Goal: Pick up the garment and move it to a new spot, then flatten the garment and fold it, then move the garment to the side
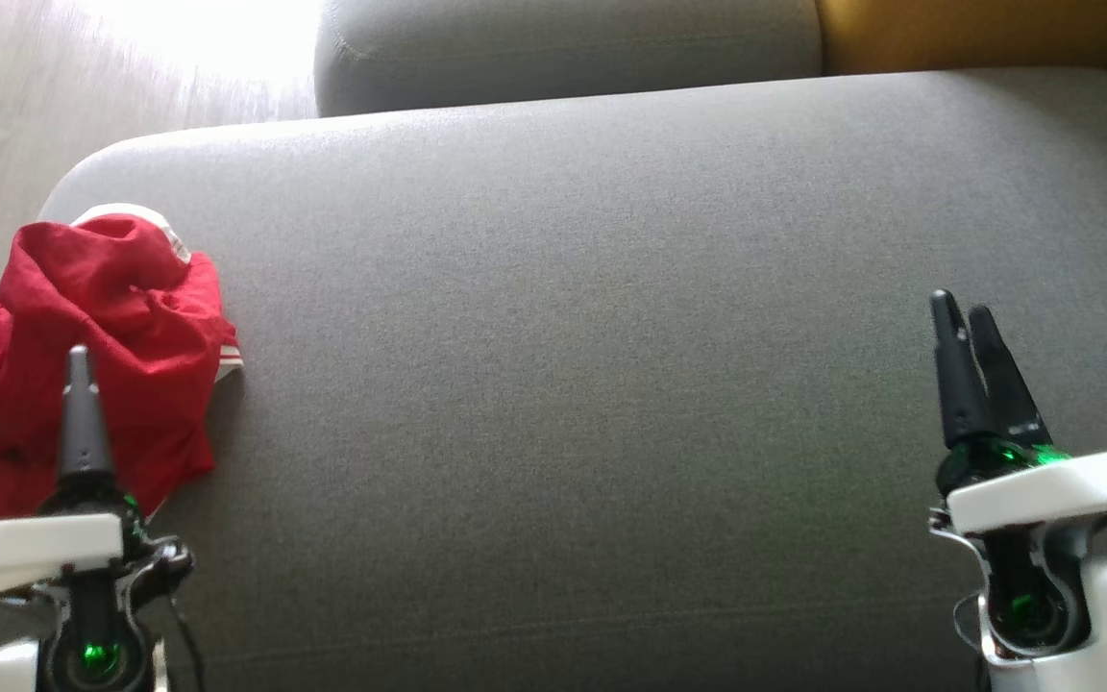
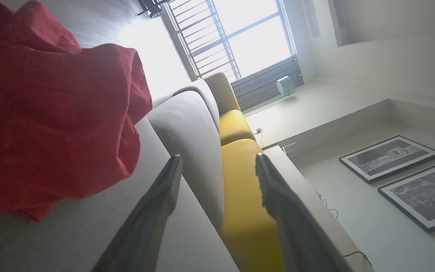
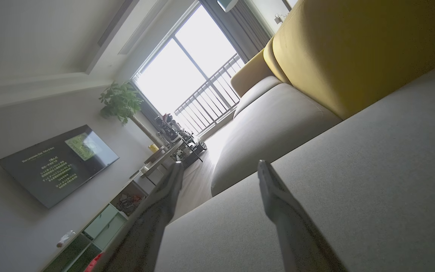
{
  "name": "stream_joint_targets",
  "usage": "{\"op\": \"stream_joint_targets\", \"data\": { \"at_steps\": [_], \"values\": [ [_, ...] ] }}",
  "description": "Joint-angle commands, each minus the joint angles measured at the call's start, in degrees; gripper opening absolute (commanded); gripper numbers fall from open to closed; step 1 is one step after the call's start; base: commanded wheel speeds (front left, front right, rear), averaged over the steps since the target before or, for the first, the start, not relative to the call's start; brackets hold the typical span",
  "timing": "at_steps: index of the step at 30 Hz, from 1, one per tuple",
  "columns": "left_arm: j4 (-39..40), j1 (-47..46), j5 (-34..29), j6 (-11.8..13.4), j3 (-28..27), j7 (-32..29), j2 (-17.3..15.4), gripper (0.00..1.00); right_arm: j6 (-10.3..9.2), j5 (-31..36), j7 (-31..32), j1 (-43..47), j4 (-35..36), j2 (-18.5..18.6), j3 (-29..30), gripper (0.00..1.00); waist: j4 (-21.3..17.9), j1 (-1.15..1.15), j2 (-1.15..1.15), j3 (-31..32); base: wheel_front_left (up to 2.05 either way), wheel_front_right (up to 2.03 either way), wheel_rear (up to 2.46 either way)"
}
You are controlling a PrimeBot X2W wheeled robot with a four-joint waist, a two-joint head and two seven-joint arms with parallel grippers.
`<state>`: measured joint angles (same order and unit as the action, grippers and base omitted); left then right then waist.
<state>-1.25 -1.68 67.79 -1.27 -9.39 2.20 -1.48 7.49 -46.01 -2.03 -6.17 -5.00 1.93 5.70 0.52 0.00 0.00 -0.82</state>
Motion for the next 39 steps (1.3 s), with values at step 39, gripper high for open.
{"op": "stream_joint_targets", "data": {
  "at_steps": [39],
  "values": [
    [1.8, -4.1, -47.0, 23.7, 28.7, 6.8, -12.5, 1.0, 0.0, 30.4, -6.9, -1.2, 3.2, 0.7, -3.2, 1.0, -0.4, 0.0, 0.0, -0.3, 0.0, 0.0, 0.0]
  ]
}}
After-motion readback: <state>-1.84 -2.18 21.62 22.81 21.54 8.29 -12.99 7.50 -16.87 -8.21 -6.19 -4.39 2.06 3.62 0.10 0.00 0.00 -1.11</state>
